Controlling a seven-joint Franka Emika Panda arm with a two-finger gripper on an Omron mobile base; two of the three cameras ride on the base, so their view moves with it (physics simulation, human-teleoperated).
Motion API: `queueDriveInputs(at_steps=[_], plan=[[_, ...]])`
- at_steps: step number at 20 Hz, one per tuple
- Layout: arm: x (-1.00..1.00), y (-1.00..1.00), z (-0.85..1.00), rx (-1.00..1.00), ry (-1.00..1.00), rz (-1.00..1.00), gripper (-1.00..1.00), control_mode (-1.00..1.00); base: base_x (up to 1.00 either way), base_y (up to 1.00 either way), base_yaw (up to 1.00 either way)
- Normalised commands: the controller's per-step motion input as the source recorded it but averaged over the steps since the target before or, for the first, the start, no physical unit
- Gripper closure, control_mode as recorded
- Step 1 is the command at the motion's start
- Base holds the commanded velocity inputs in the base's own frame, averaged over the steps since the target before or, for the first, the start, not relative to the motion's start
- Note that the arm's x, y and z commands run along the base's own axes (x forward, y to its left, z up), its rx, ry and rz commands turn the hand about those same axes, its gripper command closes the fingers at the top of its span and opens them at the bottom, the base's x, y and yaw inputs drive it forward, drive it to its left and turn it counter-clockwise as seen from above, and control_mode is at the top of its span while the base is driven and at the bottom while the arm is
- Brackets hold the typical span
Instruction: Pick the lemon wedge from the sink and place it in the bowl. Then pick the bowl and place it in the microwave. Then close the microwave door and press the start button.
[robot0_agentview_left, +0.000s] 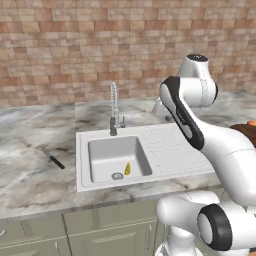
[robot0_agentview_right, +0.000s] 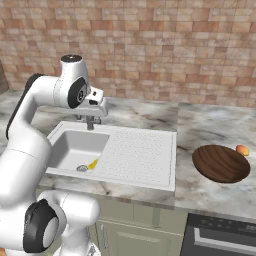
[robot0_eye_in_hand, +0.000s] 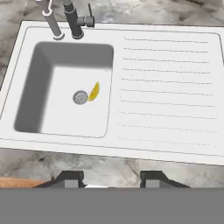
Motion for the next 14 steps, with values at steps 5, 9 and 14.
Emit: queueDriveInputs(at_steps=[5, 9, 14], plan=[[-0.05, -0.01, -0.01, 0.0, 0.0, 0.0, -1.0, -1.0, 0.0, 0.0, 0.0], [0.0, 0.37, -0.35, -0.08, 0.02, -0.03, -1.0, -1.0, 0.0, 0.0, 0.0], [0.0, 1.0, -0.68, -0.19, 0.12, -0.14, -1.0, -1.0, 0.0, 0.0, 0.0]])
